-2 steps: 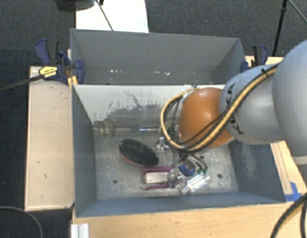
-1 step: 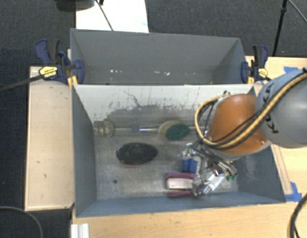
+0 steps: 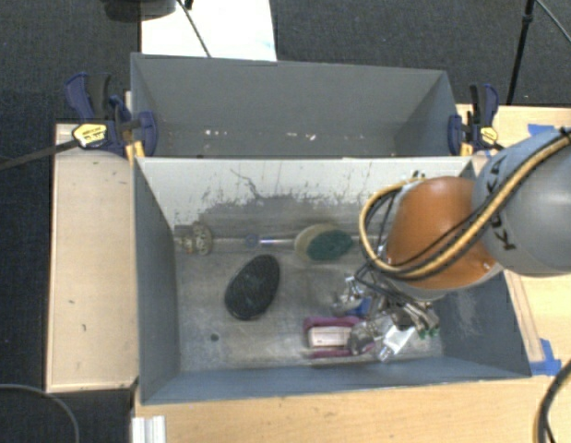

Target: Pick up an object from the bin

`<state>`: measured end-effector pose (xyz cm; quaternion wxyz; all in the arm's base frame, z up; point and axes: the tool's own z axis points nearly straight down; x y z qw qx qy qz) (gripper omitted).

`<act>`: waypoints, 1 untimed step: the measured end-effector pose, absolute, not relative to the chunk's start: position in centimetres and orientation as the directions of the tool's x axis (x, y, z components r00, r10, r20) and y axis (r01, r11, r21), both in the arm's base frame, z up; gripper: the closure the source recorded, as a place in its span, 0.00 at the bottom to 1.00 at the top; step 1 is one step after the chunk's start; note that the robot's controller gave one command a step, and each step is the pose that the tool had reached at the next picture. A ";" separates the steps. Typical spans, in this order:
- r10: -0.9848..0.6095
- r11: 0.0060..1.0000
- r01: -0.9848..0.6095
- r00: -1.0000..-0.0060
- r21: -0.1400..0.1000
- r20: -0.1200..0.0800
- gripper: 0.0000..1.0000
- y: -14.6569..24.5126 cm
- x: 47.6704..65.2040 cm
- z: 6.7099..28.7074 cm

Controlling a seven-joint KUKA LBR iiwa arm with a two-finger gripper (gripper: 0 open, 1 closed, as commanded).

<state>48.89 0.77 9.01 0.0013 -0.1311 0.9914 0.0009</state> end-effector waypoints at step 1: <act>-0.542 0.840 -0.542 -0.840 -0.005 -0.008 1.00 -0.6 50.5 20.1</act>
Offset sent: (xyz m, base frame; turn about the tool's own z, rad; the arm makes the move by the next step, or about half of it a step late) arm 0.0141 -0.0136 0.1079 -0.3119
